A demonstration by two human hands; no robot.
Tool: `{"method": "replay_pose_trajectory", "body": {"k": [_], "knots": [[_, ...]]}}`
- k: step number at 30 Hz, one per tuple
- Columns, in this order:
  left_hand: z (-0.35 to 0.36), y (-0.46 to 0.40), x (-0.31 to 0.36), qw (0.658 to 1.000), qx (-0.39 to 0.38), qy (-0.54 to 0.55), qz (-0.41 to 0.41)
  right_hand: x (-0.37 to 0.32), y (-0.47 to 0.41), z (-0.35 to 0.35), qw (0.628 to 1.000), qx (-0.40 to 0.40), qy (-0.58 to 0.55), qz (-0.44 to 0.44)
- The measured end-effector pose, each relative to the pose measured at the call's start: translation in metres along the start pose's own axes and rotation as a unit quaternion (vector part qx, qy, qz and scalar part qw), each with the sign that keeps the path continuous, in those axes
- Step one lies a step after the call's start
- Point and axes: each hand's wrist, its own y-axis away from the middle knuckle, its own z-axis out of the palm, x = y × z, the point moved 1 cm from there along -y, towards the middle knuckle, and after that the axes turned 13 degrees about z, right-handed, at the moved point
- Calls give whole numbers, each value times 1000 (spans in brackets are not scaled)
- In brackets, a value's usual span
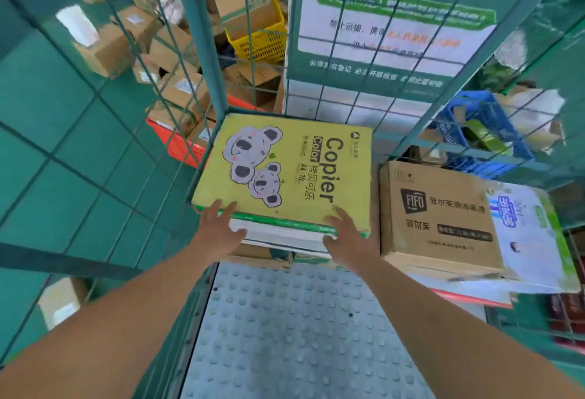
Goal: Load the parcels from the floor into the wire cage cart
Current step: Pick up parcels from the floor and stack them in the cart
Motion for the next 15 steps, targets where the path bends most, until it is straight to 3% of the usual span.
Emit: {"method": "replay_pose_trajectory", "body": {"k": [6,10,15], "knots": [[-19,4,19,998,-42,39,-25,-14,1,-4,999,-24,38,2],[-9,32,45,989,11,145,-35,2,31,-5,999,37,-13,23],[27,110,86,921,30,371,-119,42,83,21,983,-32,-167,74]]}}
